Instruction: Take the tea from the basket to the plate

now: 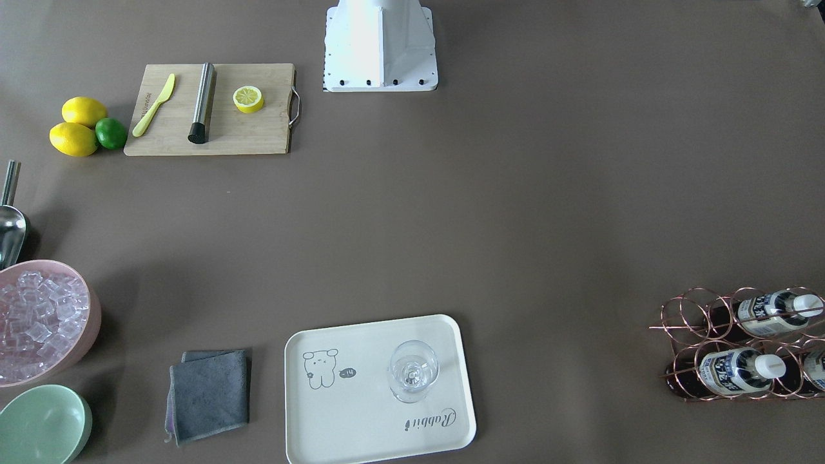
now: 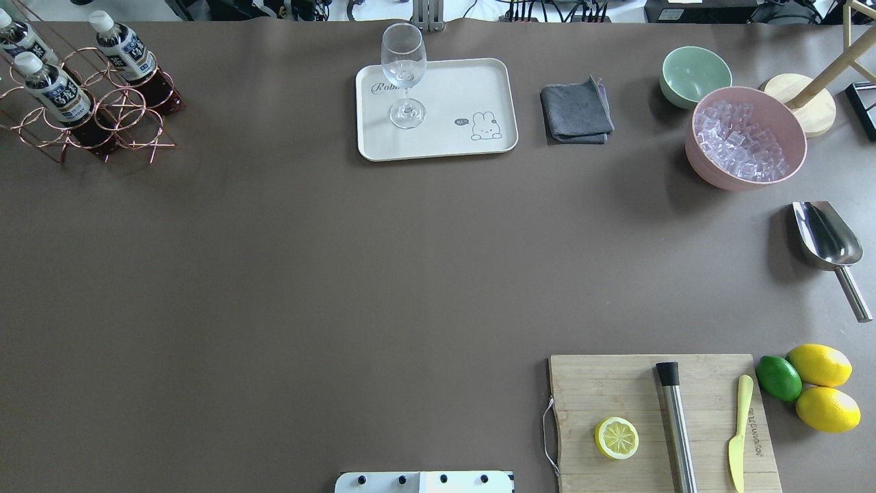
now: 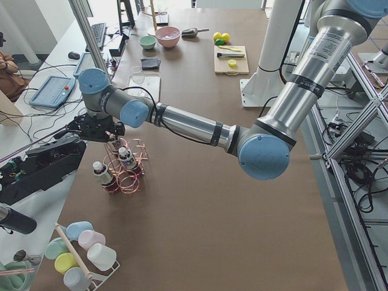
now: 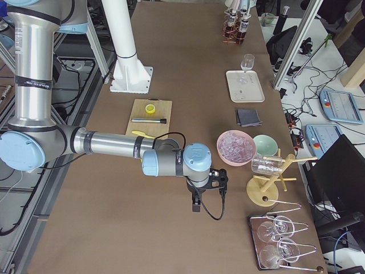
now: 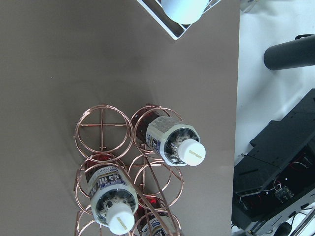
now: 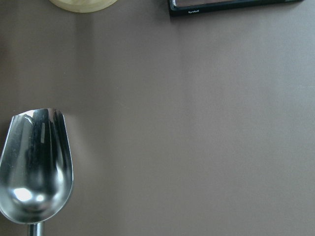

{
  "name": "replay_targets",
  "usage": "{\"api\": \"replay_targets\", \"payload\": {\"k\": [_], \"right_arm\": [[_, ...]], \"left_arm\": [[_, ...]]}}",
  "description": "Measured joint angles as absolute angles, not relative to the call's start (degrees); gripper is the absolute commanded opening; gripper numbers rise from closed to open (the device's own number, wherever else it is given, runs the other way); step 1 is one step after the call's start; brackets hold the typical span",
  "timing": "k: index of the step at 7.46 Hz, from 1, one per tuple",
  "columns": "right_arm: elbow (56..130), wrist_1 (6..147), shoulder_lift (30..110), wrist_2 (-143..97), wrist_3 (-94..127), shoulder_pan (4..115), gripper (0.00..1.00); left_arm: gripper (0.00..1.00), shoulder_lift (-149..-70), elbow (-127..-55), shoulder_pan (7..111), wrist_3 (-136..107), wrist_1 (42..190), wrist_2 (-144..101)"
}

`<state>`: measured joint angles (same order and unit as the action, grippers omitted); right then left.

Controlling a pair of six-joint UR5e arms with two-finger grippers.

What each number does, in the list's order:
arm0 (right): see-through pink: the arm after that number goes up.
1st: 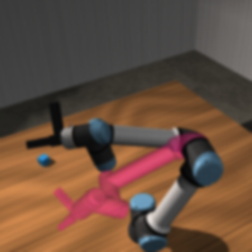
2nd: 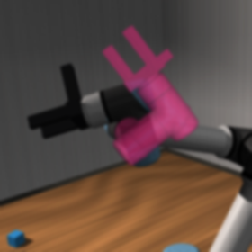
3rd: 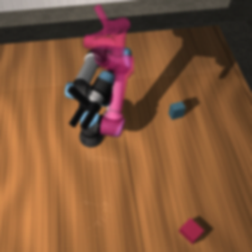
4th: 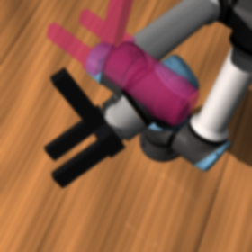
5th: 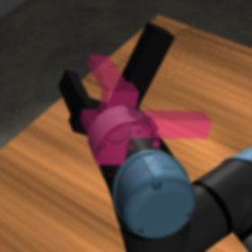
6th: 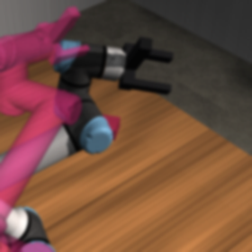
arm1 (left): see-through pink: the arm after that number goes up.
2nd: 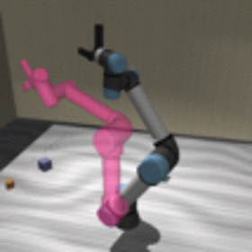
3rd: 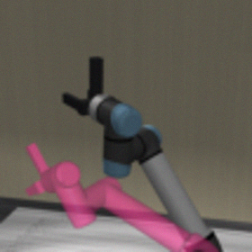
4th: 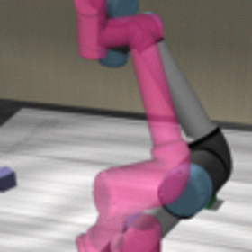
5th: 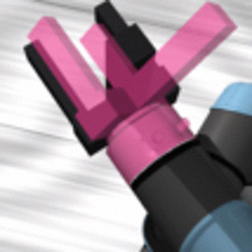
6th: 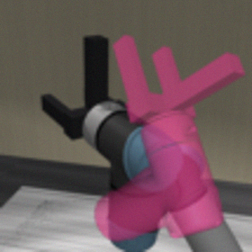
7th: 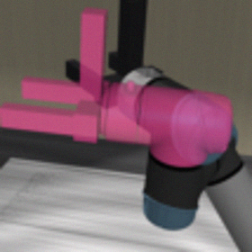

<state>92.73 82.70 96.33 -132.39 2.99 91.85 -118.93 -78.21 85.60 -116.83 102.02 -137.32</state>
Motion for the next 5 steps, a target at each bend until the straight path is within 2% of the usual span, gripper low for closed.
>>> {"api": "replay_targets", "payload": {"k": [2,3,4,5], "right_arm": [[92.86,82.71,96.37,-132.33,2.99,91.85,0.99],[92.89,82.71,96.39,-132.33,2.99,91.85,0.99],[92.94,82.71,96.40,-132.30,2.99,91.85,0.99],[92.93,82.71,96.42,-132.21,2.99,91.85,0.99]], "left_arm": [[0.73,-118.95,-78.09,83.23,-118.61,102.26,-136.49],[0.65,-118.80,-78.15,82.63,-118.98,102.29,-135.55],[0.50,-118.67,-78.24,82.34,-119.72,102.29,-135.01],[0.11,-118.61,-78.38,82.25,-120.21,102.22,-134.77]]}}
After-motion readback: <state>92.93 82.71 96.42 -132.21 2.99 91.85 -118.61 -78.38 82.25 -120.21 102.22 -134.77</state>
